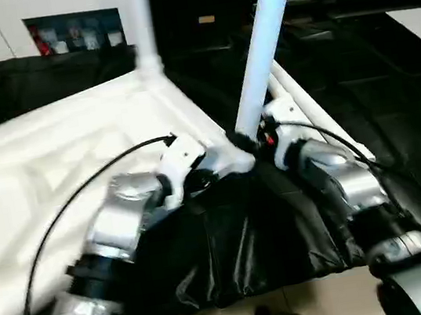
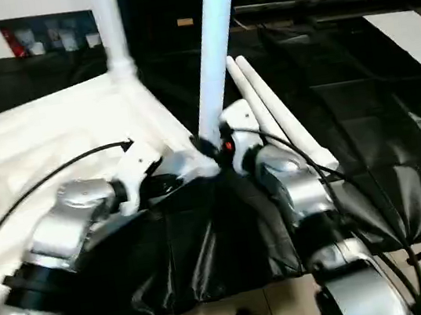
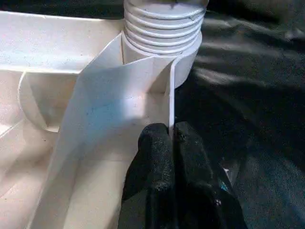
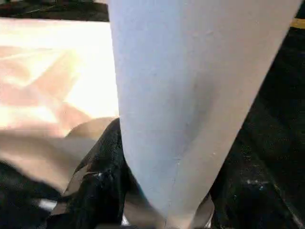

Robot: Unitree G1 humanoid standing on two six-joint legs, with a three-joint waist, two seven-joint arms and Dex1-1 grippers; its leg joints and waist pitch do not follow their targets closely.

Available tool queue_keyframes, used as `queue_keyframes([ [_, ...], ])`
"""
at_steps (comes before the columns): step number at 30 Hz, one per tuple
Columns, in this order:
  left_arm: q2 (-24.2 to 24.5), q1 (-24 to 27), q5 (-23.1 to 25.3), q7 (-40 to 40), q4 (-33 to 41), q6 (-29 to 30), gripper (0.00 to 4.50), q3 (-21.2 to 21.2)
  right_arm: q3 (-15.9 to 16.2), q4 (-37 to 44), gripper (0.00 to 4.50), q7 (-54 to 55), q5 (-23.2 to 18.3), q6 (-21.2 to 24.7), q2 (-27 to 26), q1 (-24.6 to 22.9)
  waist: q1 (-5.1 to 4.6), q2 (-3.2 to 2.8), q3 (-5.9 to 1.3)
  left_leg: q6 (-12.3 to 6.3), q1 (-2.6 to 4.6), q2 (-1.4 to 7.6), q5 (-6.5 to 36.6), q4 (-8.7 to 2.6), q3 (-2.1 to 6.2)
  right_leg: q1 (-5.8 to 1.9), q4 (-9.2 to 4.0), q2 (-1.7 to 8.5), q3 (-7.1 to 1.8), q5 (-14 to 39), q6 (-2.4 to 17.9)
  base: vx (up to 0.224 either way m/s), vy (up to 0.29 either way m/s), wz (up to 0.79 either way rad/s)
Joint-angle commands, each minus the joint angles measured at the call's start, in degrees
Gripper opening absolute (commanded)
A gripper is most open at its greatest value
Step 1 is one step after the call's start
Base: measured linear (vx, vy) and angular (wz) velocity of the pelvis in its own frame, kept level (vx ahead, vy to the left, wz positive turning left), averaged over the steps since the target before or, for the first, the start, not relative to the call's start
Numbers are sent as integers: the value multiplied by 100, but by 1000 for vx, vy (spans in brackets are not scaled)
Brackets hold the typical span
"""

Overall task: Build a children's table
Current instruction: Insert table leg to table base

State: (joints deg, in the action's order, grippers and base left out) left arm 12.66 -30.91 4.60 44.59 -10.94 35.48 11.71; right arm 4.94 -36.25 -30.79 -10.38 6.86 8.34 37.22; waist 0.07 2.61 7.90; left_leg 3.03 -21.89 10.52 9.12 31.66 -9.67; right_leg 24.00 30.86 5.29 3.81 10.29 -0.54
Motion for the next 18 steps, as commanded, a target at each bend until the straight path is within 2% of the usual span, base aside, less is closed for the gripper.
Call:
queue_keyframes([
  [1,-361,-50,-330,53,620,-124,0,188,212,-1072,191,206,304,572,-171,-333,-1,-43,-171,243,154,240,3458,-546,205,-73,-496,361,-163,3596,652,0,0,0],
  [4,-370,-46,-283,-36,612,-98,0,246,236,-1193,191,242,359,489,-252,-250,-11,-38,-160,235,159,234,3510,-549,214,-64,-512,364,-156,3744,559,0,0,0],
  [7,-352,-61,-175,-140,632,-24,0,251,239,-1278,191,230,371,406,-331,-168,-44,-33,-135,274,213,222,3840,-554,241,-28,-568,347,-99,4069,384,0,0,0],
  [10,-311,-76,-162,-182,660,32,0,243,256,-1338,191,234,418,333,-363,-107,-78,-61,-137,298,221,232,4043,-586,277,-74,-586,337,-28,4024,340,0,0,0],
  [11,-288,-79,-163,-185,667,36,0,240,265,-1358,191,211,428,302,-367,-88,-87,-71,-146,310,215,241,4071,-611,279,-104,-580,335,-20,3809,375,0,0,0],
  [12,-288,-79,-163,-185,667,36,0,240,265,-1358,191,211,428,302,-367,-88,-84,-73,-143,313,223,244,4098,-621,279,-99,-579,331,-18,3735,394,0,0,0],
  [13,-220,-84,-167,-179,638,-8,0,235,213,-1435,247,182,394,246,-388,-8,-80,-77,-163,311,252,246,4092,-616,267,-97,-582,341,-23,3606,444,0,0,0],
  [14,-188,-86,-172,-170,619,-36,0,233,167,-1475,261,168,360,227,-401,40,-81,-74,-179,301,253,246,4018,-617,257,-103,-571,351,-40,3447,517,0,0,0],
  [15,-188,-86,-172,-170,619,-36,0,233,167,-1475,261,168,360,227,-401,40,-78,-60,-182,279,227,243,3895,-620,244,-115,-566,364,-68,3344,575,0,0,0],
  [16,-155,-91,-182,-139,609,-67,0,231,111,-1488,267,123,324,165,-405,101,-51,-45,-199,240,232,235,3692,-599,221,-103,-561,390,-110,3287,635,0,0,0],
  [17,-139,-93,-191,-114,608,-82,0,226,91,-1473,296,86,312,123,-406,124,-40,-37,-211,216,230,235,3573,-589,208,-97,-546,397,-139,3231,679,0,0,0],
  [18,-113,-101,-210,-74,603,-107,0,216,71,-1420,305,-12,291,40,-402,153,-12,-34,-234,163,211,234,3293,-582,181,-112,-518,397,-181,3059,777,0,0,0],
])
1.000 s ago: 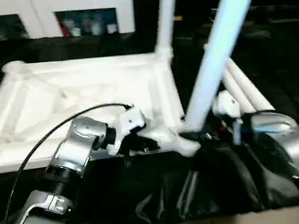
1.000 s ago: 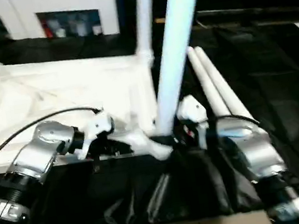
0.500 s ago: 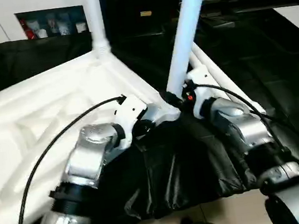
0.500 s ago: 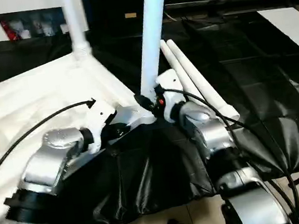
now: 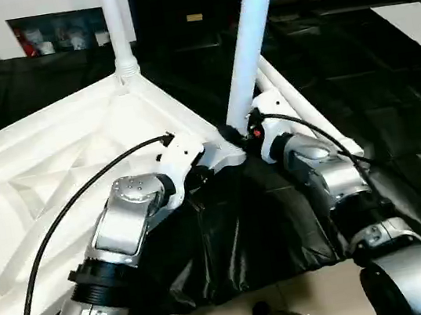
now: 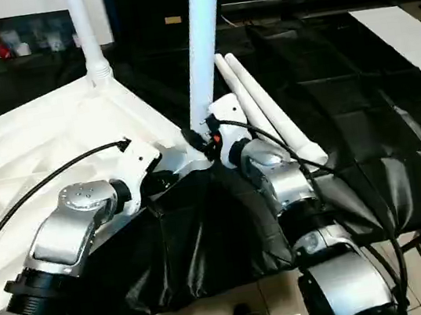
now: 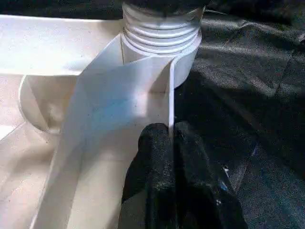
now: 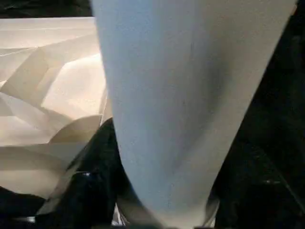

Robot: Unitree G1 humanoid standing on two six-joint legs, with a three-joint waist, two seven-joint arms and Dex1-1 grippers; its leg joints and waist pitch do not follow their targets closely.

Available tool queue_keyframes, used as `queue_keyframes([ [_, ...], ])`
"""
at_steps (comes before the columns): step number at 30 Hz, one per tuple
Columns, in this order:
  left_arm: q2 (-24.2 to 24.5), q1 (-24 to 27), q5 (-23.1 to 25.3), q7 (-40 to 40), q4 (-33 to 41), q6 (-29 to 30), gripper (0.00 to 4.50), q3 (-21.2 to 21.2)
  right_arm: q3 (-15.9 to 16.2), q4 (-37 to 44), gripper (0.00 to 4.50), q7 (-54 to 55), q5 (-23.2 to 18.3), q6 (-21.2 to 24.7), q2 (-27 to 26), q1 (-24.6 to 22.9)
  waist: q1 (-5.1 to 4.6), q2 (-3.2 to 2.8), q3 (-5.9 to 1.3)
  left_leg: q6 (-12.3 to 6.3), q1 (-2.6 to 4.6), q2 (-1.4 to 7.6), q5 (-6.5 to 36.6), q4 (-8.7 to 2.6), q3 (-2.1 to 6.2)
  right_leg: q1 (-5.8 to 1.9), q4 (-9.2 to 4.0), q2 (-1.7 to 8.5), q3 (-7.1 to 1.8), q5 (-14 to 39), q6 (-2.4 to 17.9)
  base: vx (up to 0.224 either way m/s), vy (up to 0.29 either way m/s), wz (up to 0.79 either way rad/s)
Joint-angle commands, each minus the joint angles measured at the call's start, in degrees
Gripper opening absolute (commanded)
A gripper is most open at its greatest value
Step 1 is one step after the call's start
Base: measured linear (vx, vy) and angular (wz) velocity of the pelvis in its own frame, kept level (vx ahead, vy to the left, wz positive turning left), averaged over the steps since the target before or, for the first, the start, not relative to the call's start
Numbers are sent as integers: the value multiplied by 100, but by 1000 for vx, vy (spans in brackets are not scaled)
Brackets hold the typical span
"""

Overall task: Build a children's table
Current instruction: Insert table leg to table base, then rotate leg to tighten

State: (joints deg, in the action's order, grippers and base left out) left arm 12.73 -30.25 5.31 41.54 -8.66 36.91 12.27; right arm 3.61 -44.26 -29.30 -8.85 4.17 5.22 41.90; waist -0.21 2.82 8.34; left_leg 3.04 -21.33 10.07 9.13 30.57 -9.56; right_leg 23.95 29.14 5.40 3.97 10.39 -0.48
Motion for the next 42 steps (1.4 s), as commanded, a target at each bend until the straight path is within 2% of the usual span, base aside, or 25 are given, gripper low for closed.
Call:
queue_keyframes([
  [1,-108,-171,-289,247,371,-260,0,155,195,-592,305,-214,127,273,-86,-305,36,-62,-297,131,127,295,3021,-473,145,-125,-299,376,-230,2750,899,0,0,0],
  [3,-75,-177,-319,314,351,-320,0,151,195,-496,316,-321,101,228,-66,-308,81,-69,-350,86,100,308,2540,-456,93,-169,-214,358,-261,2099,1121,0,0,0],
  [4,-43,-197,-338,388,303,-397,0,159,210,-350,340,-449,71,211,-16,-340,120,-59,-362,7,127,297,2278,-425,25,-153,-201,343,-285,1777,1219,0,0,0],
  [6,33,-232,-373,524,219,-522,0,171,257,-57,349,-705,34,152,104,-424,158,-20,-395,-172,113,280,1865,-377,-35,-185,-135,325,-320,1480,1282,61,-22,11],
  [7,84,-261,-403,629,159,-617,0,173,294,164,353,-888,9,121,213,-507,186,-23,-398,-234,125,280,1787,-362,-53,-173,-135,318,-330,1484,1276,69,-35,13],
  [8,99,-272,-418,662,140,-646,0,174,298,225,367,-952,3,109,246,-531,230,5,-432,-343,134,277,1578,-316,-93,-168,-96,304,-360,1398,1271,74,-47,12],
  [9,136,-300,-465,776,83,-754,0,172,309,410,367,-1138,-16,87,345,-609,252,9,-476,-423,106,272,1346,-281,-115,-179,-34,281,-384,1222,1330,74,-47,12],
  [11,216,-343,-534,995,0,-896,0,186,341,737,367,-1466,-52,71,537,-754,279,0,-476,-536,128,271,1230,-230,-171,-123,-11,260,-404,1121,1418,75,-61,13],
  [12,216,-343,-534,995,0,-896,0,186,341,737,367,-1466,-52,71,537,-754,320,-24,-510,-580,134,276,1027,-193,-195,-147,49,245,-399,863,1477,76,-64,15],
  [13,260,-359,-574,1135,-51,-1022,0,198,369,899,367,-1632,-66,51,642,-833,340,-30,-554,-642,90,271,653,-157,-206,-199,142,206,-383,283,1609,79,-59,8],
  [14,295,-367,-605,1240,-89,-1110,0,210,391,1017,367,-1751,-74,38,719,-894,353,-22,-564,-672,72,265,511,-140,-208,-216,192,191,-383,-4,1677,73,-45,3],
  [16,349,-384,-658,1376,-153,-1160,0,225,418,1230,367,-1911,-87,73,839,-997,386,-5,-611,-845,67,240,134,-77,-217,-245,303,174,-381,-768,1848,63,-40,3],
  [17,404,-404,-721,1547,-220,-1227,0,239,466,1491,367,-2124,-115,123,991,-1127,407,2,-653,-982,38,211,-194,-35,-214,-280,359,149,-378,-1268,1936,0,0,0],
  [18,504,-436,-759,1814,-335,-1412,0,292,562,1835,367,-2436,-125,134,1225,-1318,410,-12,-660,-1086,26,214,-232,-13,-223,-265,380,161,-377,-1417,2021,0,0,0],
  [19,542,-446,-773,1919,-378,-1474,0,310,598,1957,367,-2547,-124,135,1309,-1390,435,-12,-635,-1103,23,210,-113,-19,-218,-261,341,158,-367,-1226,1986,0,0,0],
  [21,625,-472,-787,2135,-489,-1626,0,352,666,2176,367,-2753,-109,109,1481,-1532,471,-30,-636,-969,19,248,303,-38,-193,-286,304,195,-362,-449,1858,0,0,0],
  [24,747,-508,-829,2477,-674,-1902,0,402,681,2356,367,-2907,-77,15,1641,-1669,485,-29,-584,-573,38,276,919,-80,-171,-236,198,208,-363,716,1626,0,0,0],
  [25,747,-508,-829,2477,-674,-1902,0,402,681,2356,367,-2907,-77,15,1641,-1669,494,-33,-594,-497,45,278,1024,-84,-161,-235,178,217,-364,929,1567,-59,5,1],
  [26,832,-518,-791,2659,-803,-2064,0,466,674,2442,367,-2956,-66,-3,1703,-1729,498,-42,-598,-311,72,288,1283,-100,-152,-212,136,227,-364,1382,1422,-61,13,2],
  [29,913,-562,-733,2761,-1007,-2183,0,524,716,2662,367,-3103,-104,55,1829,-1833,527,-43,-634,-229,88,283,1319,-96,-151,-210,139,220,-370,1420,1328,-37,6,3],
  [31,942,-590,-732,2832,-1110,-2260,0,538,732,2772,367,-3194,-128,70,1891,-1885,527,-51,-610,-199,91,285,1422,-107,-152,-189,114,220,-368,1529,1313,0,0,0],
  [33,965,-597,-729,2888,-1160,-2303,0,541,728,2806,367,-3243,-132,64,1919,-1906,546,-71,-630,-136,101,295,1492,-107,-135,-200,117,243,-368,1646,1286,0,0,0],
  [35,976,-597,-725,2921,-1181,-2317,0,537,715,2771,367,-3273,-123,34,1941,-1895,536,-60,-641,-129,62,288,1422,-104,-122,-229,140,242,-358,1547,1299,0,0,0],
  [41,983,-612,-713,3005,-1314,-2447,0,556,704,2712,367,-3226,-78,19,1968,-1871,543,-58,-690,-228,38,272,1178,-52,-128,-248,203,234,-355,1124,1391,0,0,0],
  [42,979,-618,-711,3012,-1339,-2464,0,560,704,2710,351,-3223,-75,21,1971,-1872,544,-43,-688,-251,32,267,1169,-43,-134,-246,204,235,-359,1108,1392,0,0,0],
])
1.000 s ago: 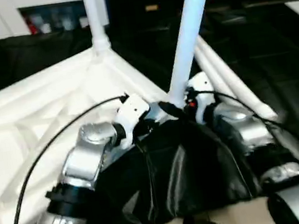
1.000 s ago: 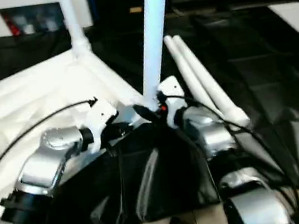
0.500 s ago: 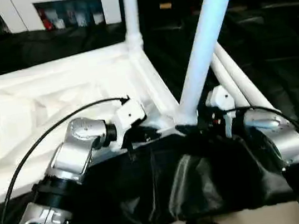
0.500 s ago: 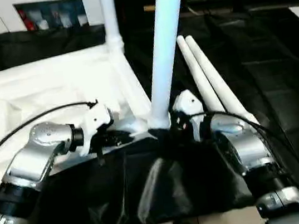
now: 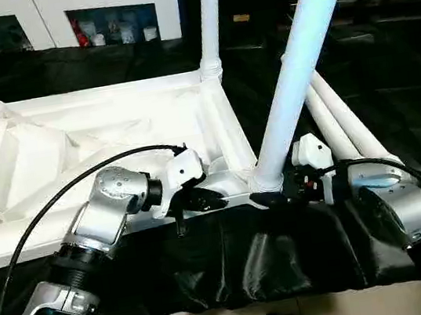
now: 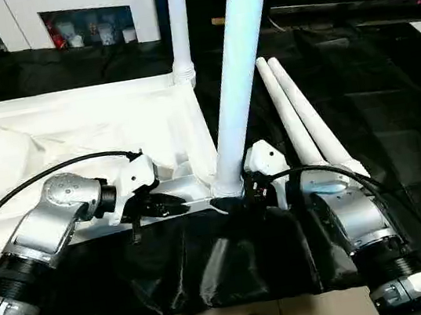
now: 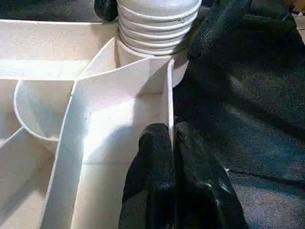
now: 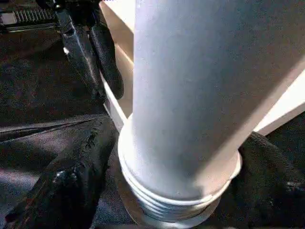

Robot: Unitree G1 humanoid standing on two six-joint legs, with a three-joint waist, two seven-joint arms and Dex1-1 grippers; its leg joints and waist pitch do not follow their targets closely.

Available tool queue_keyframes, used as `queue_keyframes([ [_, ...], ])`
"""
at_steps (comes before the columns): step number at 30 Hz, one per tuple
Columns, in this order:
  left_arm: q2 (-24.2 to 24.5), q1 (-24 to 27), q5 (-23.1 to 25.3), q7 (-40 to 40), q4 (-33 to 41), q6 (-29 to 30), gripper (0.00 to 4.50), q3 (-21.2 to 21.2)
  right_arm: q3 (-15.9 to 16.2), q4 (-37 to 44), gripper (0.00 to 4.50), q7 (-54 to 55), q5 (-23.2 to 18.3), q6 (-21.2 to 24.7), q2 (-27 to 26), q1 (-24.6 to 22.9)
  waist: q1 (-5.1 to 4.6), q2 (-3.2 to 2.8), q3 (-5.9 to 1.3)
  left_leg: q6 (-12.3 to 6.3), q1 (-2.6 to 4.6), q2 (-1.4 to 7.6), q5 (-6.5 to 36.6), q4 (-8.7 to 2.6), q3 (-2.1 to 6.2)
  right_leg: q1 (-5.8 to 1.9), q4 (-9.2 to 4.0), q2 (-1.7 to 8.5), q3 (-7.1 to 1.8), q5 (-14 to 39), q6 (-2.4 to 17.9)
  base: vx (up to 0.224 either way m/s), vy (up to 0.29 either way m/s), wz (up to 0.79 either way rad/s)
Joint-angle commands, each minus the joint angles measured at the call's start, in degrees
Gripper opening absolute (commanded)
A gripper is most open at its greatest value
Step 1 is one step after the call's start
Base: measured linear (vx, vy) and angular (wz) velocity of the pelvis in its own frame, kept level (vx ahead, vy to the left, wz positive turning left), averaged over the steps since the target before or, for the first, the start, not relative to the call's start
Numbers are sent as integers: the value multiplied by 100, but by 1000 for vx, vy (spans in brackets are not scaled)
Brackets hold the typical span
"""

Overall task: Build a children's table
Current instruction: Rotate leg to tighten

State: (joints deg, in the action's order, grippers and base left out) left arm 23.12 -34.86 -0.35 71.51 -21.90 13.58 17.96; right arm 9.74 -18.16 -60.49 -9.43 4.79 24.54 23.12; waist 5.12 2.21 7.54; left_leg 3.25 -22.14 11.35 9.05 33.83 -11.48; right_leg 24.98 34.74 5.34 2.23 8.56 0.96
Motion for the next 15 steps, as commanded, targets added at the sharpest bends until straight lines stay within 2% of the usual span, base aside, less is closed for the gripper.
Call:
queue_keyframes([
  [1,-67,-167,-135,11,-41,-144,0,-1,88,89,351,-105,-27,-25,27,3,14,14,-605,-279,117,138,1193,-366,57,-342,-355,239,-187,1320,1246,0,0,0],
  [4,-83,-184,-128,8,-93,-170,0,0,89,61,342,-91,-9,-23,-16,-1,27,9,-610,-254,119,138,1246,-358,62,-343,-366,251,-184,1517,1202,0,0,0],
  [5,-100,-187,-125,1,-105,-169,0,1,96,39,322,-78,2,-33,-47,-5,26,31,-602,-249,118,140,1272,-359,60,-338,-373,250,-179,1590,1178,0,0,0],
  [6,-107,-186,-123,-3,-110,-169,0,0,99,29,312,-65,7,-38,-65,-7,31,19,-606,-233,111,145,1256,-360,65,-344,-368,256,-174,1618,1162,0,0,0],
  [8,-121,-179,-110,-10,-135,-190,0,4,106,14,302,-42,-10,-31,-114,-19,28,39,-604,-217,105,143,1237,-362,67,-348,-371,252,-168,1653,1132,0,0,0],
  [10,-123,-164,-109,-8,-141,-193,0,6,128,4,283,-20,-2,-39,-151,-37,27,24,-600,-211,105,146,1245,-366,72,-342,-371,252,-165,1683,1118,0,0,0],
  [15,-154,-135,-138,-62,-145,-126,0,-23,103,-38,276,66,-69,29,-310,-121,26,18,-606,-210,110,144,1264,-363,71,-339,-367,250,-163,1625,1133,0,0,0],
])
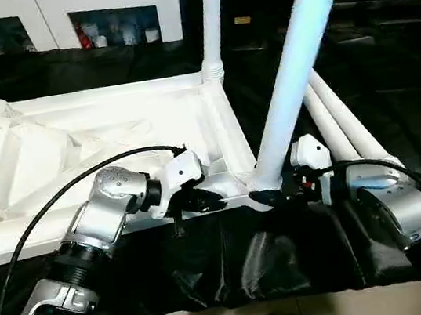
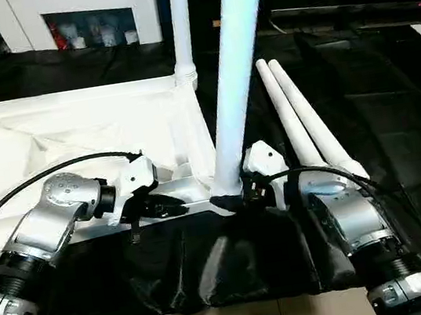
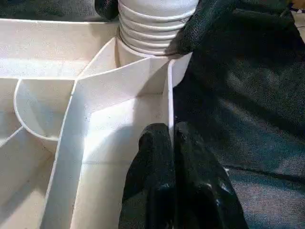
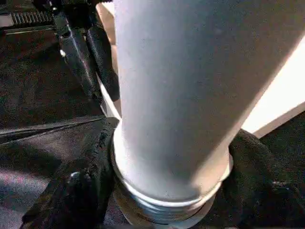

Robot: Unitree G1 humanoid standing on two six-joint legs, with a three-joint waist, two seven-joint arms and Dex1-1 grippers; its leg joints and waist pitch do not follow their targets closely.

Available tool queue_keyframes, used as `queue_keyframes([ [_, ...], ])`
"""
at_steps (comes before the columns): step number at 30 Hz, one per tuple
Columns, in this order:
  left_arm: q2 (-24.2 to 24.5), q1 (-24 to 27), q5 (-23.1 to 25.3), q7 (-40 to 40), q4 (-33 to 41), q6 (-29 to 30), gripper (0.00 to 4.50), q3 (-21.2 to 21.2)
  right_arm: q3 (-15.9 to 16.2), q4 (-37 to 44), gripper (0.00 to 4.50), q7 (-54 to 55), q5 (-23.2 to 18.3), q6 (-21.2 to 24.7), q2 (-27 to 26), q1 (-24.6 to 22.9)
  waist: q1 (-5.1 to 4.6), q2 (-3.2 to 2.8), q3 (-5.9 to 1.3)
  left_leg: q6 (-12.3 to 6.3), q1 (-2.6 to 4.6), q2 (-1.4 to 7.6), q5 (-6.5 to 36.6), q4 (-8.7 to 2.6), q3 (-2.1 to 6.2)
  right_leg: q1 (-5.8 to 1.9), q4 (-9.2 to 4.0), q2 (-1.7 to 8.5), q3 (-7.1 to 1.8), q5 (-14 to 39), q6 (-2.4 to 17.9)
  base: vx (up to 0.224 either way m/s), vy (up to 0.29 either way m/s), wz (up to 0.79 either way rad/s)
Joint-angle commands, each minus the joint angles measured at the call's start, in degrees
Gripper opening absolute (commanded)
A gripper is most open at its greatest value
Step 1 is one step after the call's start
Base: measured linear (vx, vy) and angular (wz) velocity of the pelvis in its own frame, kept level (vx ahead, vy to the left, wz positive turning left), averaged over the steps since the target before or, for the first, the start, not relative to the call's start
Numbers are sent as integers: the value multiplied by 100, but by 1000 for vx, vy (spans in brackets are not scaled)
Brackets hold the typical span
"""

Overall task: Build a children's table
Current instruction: Rotate leg to tighten

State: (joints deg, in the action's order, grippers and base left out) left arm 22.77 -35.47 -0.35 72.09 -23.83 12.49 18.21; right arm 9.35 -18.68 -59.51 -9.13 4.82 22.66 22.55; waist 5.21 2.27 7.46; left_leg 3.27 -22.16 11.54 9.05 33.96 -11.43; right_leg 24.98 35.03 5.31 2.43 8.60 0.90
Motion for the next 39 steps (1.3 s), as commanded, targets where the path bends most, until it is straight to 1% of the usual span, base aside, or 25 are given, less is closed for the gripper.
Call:
queue_keyframes([
  [1,-140,-76,-136,-169,39,21,0,-66,124,-11,276,7,-110,24,-161,-72,20,8,-600,-208,111,127,1252,-377,70,-342,-393,256,-183,1604,1148,0,0,0],
  [4,-268,-113,-131,-396,-22,137,0,-134,69,-115,276,222,-122,172,-306,-85,3,13,-594,-186,98,118,1244,-378,71,-349,-389,250,-177,1594,1157,0,0,0],
  [6,-415,-177,-47,-759,-99,200,0,-189,46,-256,276,502,-38,160,-458,-62,0,16,-589,-173,106,111,1285,-377,66,-334,-419,254,-180,1748,1098,0,0,0],
  [7,-517,-224,14,-995,-135,281,0,-212,-3,-434,276,828,50,193,-590,7,0,21,-585,-167,108,108,1307,-381,68,-333,-429,252,-178,1808,1070,0,0,0],
  [9,-786,-313,157,-1589,-154,444,0,-269,-153,-929,275,1721,281,276,-948,222,-52,9,-594,-41,91,101,1373,-397,79,-327,-434,244,-169,1976,1009,0,0,0],
  [10,-896,-328,169,-1763,-127,526,0,-294,-211,-1108,275,2002,327,304,-1079,309,-51,22,-612,19,102,88,1453,-396,94,-344,-458,251,-151,2169,925,0,0,0],
  [11,-1031,-338,193,-1985,-94,599,0,-324,-280,-1314,275,2317,357,322,-1238,414,-54,-1,-614,36,113,96,1463,-397,91,-329,-452,256,-159,2156,928,0,0,0],
  [12,-1162,-349,212,-2206,-73,685,0,-356,-346,-1499,275,2614,386,349,-1388,518,-84,4,-602,37,107,95,1517,-402,89,-316,-468,245,-162,2176,930,0,0,0],
  [13,-1295,-349,221,-2386,-40,772,0,-377,-416,-1693,275,2955,414,384,-1543,636,-80,-1,-610,45,131,89,1567,-396,90,-308,-485,244,-155,2226,916,0,0,0],
  [16,-1515,-339,252,-2685,-17,838,0,-394,-542,-2058,275,3614,479,465,-1806,871,-118,-3,-618,40,121,76,1620,-399,88,-305,-488,221,-148,2187,895,0,0,0],
  [18,-1673,-276,299,-2770,-32,716,0,-309,-528,-2237,275,3733,528,169,-1983,993,-124,-6,-626,3,122,74,1656,-397,88,-300,-500,224,-148,2155,864,0,0,0],
  [20,-1676,-261,329,-2774,-46,664,0,-278,-598,-2235,345,3627,449,137,-2045,1000,-121,-10,-629,-34,115,74,1671,-399,87,-305,-497,221,-147,2107,835,0,0,0],
  [22,-1631,-238,342,-2714,-26,627,0,-251,-689,-2175,348,3447,311,138,-2079,988,-121,-6,-637,-80,98,73,1613,-402,87,-323,-480,214,-150,1964,847,0,0,0],
  [24,-1531,-174,296,-2538,80,620,0,-221,-717,-2089,377,3278,247,111,-2048,968,-113,-13,-644,-126,95,83,1575,-401,89,-328,-463,218,-150,1837,908,0,0,0],
  [26,-1332,-81,206,-2205,251,576,0,-164,-642,-1868,391,3088,294,34,-1828,881,-111,-9,-651,-144,85,81,1506,-398,86,-337,-455,221,-150,1760,941,0,0,0],
  [29,-1193,-5,117,-1924,362,517,0,-142,-632,-1626,391,2767,211,-25,-1649,755,-95,-17,-660,-218,102,96,1403,-383,65,-325,-432,222,-166,1503,1064,0,0,0],
  [30,-1142,20,79,-1806,393,472,0,-136,-608,-1525,391,2614,191,-38,-1567,696,-85,-34,-663,-233,96,95,1353,-383,69,-336,-420,218,-160,1463,1095,0,0,0],
  [31,-1077,45,36,-1669,427,474,0,-129,-576,-1385,391,2397,167,-39,-1453,614,-78,-26,-657,-242,97,94,1352,-384,64,-338,-432,211,-159,1459,1089,0,0,0],
  [32,-1034,59,13,-1579,444,453,0,-120,-552,-1290,391,2254,147,-31,-1376,559,-51,-40,-652,-253,116,112,1379,-384,58,-314,-426,217,-167,1452,1105,0,0,0],
  [33,-886,104,-68,-1259,482,401,0,-101,-434,-993,391,1774,139,-75,-1090,373,-28,-40,-652,-257,105,108,1385,-388,61,-337,-432,214,-163,1473,1093,0,0,0],
  [34,-846,115,-88,-1178,489,396,0,-96,-391,-921,391,1653,154,-112,-1005,323,4,-33,-655,-258,116,114,1366,-385,54,-331,-416,209,-171,1425,1086,0,0,0],
  [36,-781,116,-98,-1069,463,370,0,-89,-307,-789,391,1394,146,-138,-850,224,-10,-55,-652,-232,113,117,1436,-396,61,-322,-421,215,-166,1512,1112,0,0,0],
  [37,-781,116,-98,-1069,463,370,0,-89,-307,-789,391,1394,146,-138,-850,224,1,-50,-644,-215,121,117,1485,-399,61,-317,-445,216,-164,1602,1087,0,0,0],
  [38,-717,110,-115,-952,428,341,0,-88,-243,-654,391,1117,114,-133,-697,127,6,-42,-639,-187,140,118,1555,-395,52,-300,-451,214,-175,1694,1066,0,0,0],
  [39,-610,83,-150,-755,366,290,0,-97,-143,-356,391,550,-16,-31,-411,-57,17,-33,-640,-194,131,115,1604,-401,63,-326,-471,221,-168,1845,1011,0,0,0],
])
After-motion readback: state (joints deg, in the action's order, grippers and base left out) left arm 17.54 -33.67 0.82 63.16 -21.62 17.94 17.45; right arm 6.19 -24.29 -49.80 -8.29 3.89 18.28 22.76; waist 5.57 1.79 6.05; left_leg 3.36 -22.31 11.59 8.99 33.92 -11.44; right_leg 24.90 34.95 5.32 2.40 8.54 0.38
